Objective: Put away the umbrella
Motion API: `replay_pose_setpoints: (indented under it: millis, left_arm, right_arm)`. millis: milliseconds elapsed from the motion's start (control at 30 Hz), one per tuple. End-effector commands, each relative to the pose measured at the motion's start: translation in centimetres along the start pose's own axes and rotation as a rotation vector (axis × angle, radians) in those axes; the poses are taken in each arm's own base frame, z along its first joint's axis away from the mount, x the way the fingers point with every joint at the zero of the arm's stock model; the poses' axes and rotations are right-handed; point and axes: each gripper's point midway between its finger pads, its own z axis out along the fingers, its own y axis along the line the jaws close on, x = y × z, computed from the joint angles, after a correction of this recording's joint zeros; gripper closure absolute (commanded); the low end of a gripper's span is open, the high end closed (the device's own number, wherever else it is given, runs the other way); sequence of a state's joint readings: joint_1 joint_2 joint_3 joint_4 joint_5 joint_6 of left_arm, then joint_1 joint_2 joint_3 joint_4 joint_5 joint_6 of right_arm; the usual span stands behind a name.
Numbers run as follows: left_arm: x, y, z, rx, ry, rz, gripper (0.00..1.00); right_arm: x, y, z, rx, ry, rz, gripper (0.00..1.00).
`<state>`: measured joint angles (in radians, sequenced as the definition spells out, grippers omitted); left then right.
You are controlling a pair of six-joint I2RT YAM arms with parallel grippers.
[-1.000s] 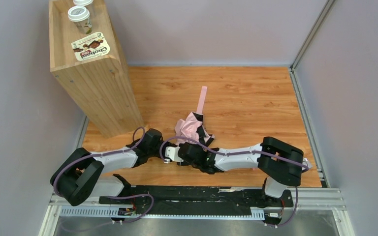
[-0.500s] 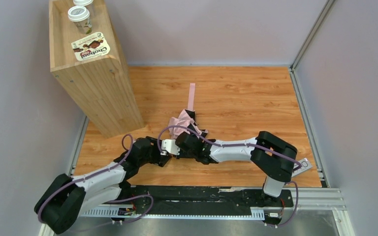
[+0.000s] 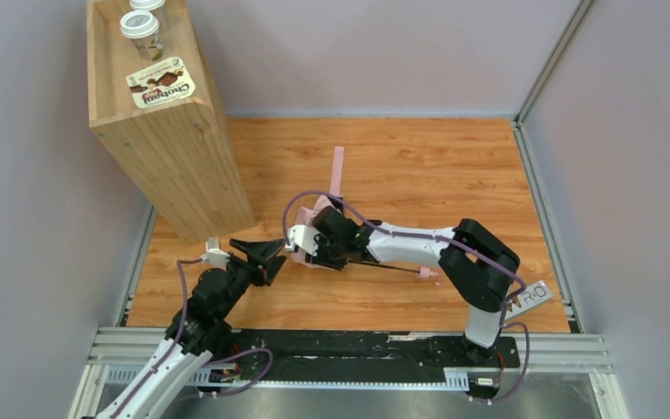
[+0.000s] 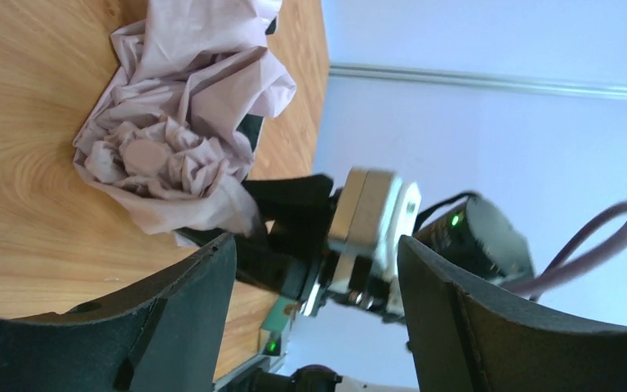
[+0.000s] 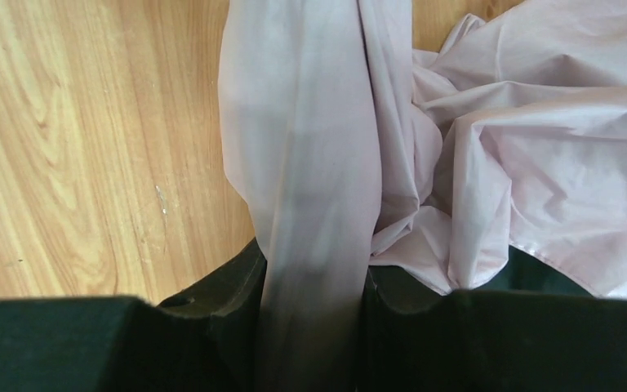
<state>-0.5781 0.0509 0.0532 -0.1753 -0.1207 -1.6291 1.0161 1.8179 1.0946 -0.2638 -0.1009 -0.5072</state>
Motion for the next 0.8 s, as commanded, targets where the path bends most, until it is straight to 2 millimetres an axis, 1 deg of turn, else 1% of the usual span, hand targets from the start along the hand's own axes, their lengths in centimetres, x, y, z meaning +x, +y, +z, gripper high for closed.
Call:
replay_pose_setpoints:
  millis: [0, 33, 67, 100, 167, 200, 233, 267, 300, 333, 367, 433, 467, 500, 533, 567, 600, 633, 667, 700, 733, 767]
  left_arm:
    - [0.8, 7.6, -0.2, -0.23, 0.062, 0.134, 0.21]
    - [0.9, 8.1, -0.2, -0.254, 0.067, 0.133, 0.21]
    - [1.0, 7.6, -0.2, -0.275, 0.074, 0.131, 0.21]
    - [1.1, 7.2, 0.2, -0.261, 0.076, 0.114, 0.21]
    - [1.4, 8.9, 0.8, -0.366, 0.079, 0.056, 0.2]
    - [1.6, 9.1, 0.9, -0.383, 0.085, 0.045, 0.2]
    - [1.8, 8.9, 1.8, -0.383, 0.091, 0.039, 0.2]
    - [2.2, 8.1, 2.4, -0.362, 0.108, 0.03, 0.2]
    - [2.3, 8.9, 2.8, -0.43, 0.107, 0.016, 0.2]
    - [3.2, 8.9, 2.8, -0.455, 0.151, -0.004, 0.2]
    - [3.5, 9.4, 3.1, -0.514, 0.159, -0.028, 0.2]
    - [4.4, 9.8, 3.0, -0.567, 0.203, -0.045, 0.2]
    - [4.2, 10.6, 2.5, -0.611, 0.194, -0.042, 0.2]
    - [4.3, 10.2, 2.2, -0.61, 0.186, -0.041, 0.21]
    - [3.5, 10.9, 1.7, -0.632, 0.141, -0.014, 0.22]
    - [3.2, 10.3, 1.4, -0.6, 0.129, -0.013, 0.23]
    - [2.1, 10.6, 1.1, -0.601, 0.069, 0.003, 0.23]
    - [1.6, 9.7, 0.9, -0.537, 0.05, 0.004, 0.24]
    - [0.8, 10.3, 0.3, -0.544, 0.011, 0.028, 0.25]
    - [0.2, 9.4, 0.2, -0.471, -0.012, 0.036, 0.25]
    - [0.1, 9.0, -0.2, -0.419, -0.014, 0.045, 0.25]
    - [-0.1, 9.4, -0.6, -0.42, -0.021, 0.046, 0.25]
  right_arm:
    - [7.4, 7.9, 0.0, -0.422, 0.27, 0.22, 1.0]
    - [7.4, 7.8, -0.1, -0.449, 0.271, 0.244, 1.0]
    - [7.1, 7.6, -0.2, -0.469, 0.263, 0.264, 1.0]
    - [6.9, 7.4, -0.3, -0.488, 0.258, 0.284, 1.0]
    - [6.6, 6.9, -0.4, -0.509, 0.246, 0.31, 1.0]
    - [6.2, 6.6, -0.5, -0.521, 0.229, 0.322, 1.0]
    - [5.9, 6.5, -0.7, -0.541, 0.214, 0.338, 1.0]
    - [5.8, 6.1, -0.8, -0.547, 0.209, 0.354, 1.0]
    - [5.7, 5.9, -0.7, -0.549, 0.205, 0.361, 1.0]
    - [5.6, 5.8, -0.8, -0.555, 0.202, 0.359, 1.0]
    - [5.6, 5.8, -0.7, -0.564, 0.203, 0.366, 1.0]
    - [5.6, 5.4, -0.5, -0.567, 0.198, 0.379, 1.0]
    - [5.7, 5.4, -0.3, -0.571, 0.2, 0.383, 1.0]
    - [5.7, 5.3, -0.1, -0.566, 0.202, 0.383, 1.0]
    - [5.8, 5.2, -0.1, -0.562, 0.199, 0.385, 1.0]
    - [5.9, 5.1, 0.1, -0.547, 0.202, 0.388, 1.0]
    - [6.0, 4.7, 0.1, -0.525, 0.197, 0.387, 1.0]
    - [5.9, 4.4, 0.0, -0.503, 0.192, 0.386, 1.0]
    - [5.8, 4.3, -0.1, -0.489, 0.18, 0.383, 1.0]
    - [5.5, 3.8, -0.2, -0.455, 0.164, 0.38, 1.0]
    - [5.4, 3.5, -0.3, -0.436, 0.151, 0.375, 1.0]
    - [5.3, 3.3, -0.4, -0.417, 0.141, 0.372, 1.0]
